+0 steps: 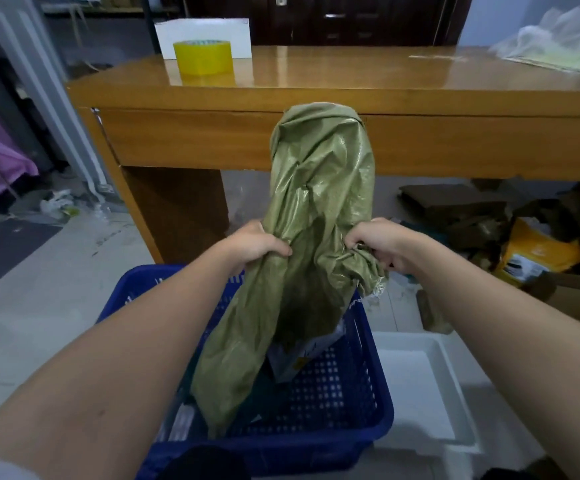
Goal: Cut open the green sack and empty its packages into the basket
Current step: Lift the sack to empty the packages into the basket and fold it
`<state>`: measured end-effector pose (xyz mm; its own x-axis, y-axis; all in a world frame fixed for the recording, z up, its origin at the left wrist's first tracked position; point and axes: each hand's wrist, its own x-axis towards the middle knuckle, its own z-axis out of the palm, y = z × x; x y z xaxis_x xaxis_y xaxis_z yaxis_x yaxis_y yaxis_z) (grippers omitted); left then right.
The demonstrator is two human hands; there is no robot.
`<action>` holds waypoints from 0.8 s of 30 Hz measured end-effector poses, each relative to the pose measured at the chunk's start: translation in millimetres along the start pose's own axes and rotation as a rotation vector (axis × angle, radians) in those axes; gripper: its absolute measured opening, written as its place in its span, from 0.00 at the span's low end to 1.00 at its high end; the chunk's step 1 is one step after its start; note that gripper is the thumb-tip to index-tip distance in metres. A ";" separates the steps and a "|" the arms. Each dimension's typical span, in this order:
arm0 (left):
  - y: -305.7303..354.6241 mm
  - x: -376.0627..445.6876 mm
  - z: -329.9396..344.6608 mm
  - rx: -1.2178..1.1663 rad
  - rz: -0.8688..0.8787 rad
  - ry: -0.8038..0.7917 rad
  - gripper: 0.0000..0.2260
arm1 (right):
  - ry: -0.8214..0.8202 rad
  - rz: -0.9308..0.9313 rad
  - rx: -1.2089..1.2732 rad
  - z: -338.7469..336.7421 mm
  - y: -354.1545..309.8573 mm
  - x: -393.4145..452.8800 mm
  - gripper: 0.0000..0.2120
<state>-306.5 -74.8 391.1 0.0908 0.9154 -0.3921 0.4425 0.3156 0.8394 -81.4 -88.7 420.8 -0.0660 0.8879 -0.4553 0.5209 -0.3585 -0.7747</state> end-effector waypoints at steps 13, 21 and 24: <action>-5.3 -7.6 -10.8 -0.547 -0.044 0.165 0.20 | 0.263 0.094 0.815 27.3 63.4 34.8 0.13; -2.9 -16.6 -12.1 -0.489 -0.114 0.055 0.18 | 0.124 -0.050 0.557 87.6 43.9 35.0 0.04; -10.7 -12.8 -13.5 -0.347 -0.101 0.188 0.23 | 0.094 0.046 0.655 88.9 50.7 45.5 0.17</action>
<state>-324.5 -86.5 392.2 -0.1163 0.8950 -0.4307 0.1108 0.4426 0.8898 -133.7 -92.1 321.8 0.0344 0.8782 -0.4770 -0.1061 -0.4714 -0.8755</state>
